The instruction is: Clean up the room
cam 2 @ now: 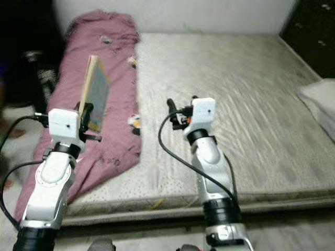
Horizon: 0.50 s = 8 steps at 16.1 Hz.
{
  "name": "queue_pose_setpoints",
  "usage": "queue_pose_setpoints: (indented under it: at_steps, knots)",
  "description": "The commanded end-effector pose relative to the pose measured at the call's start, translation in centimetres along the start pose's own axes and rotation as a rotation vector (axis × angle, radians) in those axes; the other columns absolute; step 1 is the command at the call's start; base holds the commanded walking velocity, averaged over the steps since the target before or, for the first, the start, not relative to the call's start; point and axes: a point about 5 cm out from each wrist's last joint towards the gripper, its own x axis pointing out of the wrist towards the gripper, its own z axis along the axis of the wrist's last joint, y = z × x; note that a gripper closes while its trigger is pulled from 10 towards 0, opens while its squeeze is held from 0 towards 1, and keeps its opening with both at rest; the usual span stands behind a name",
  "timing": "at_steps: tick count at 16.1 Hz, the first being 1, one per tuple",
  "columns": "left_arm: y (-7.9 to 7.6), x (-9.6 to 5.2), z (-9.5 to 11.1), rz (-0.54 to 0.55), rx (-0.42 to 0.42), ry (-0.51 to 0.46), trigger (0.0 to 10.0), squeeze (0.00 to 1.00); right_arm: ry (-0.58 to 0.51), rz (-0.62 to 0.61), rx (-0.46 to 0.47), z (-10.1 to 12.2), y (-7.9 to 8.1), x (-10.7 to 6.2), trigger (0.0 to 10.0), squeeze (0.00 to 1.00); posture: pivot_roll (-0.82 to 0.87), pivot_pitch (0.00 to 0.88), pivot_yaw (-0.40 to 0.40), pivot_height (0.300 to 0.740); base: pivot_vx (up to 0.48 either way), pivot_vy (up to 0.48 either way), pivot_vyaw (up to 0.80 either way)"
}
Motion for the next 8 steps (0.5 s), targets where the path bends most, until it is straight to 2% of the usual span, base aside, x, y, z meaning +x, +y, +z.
queue_pose_setpoints:
  at_steps: [1,3,8]
  knots:
    - [0.41,0.05,0.39,0.018,0.021,-0.024,10.0,0.00,-0.004,0.003,-0.005,0.10,0.11,0.23,10.0,0.00,0.05,0.000,-0.015,0.740,0.000,0.000,0.76]
    - [0.38,-0.05,0.24,0.019,0.020,-0.020,10.0,0.00,0.001,0.005,-0.016,-0.01,0.01,0.13,10.0,0.00,0.04,0.000,-0.017,0.740,0.000,0.000,0.75]
    - [-0.20,-0.18,0.03,0.010,0.002,-0.013,10.0,0.00,0.041,0.001,-0.019,-0.63,-0.46,-0.45,10.0,0.00,0.03,0.000,-0.035,0.740,0.000,0.000,0.00]
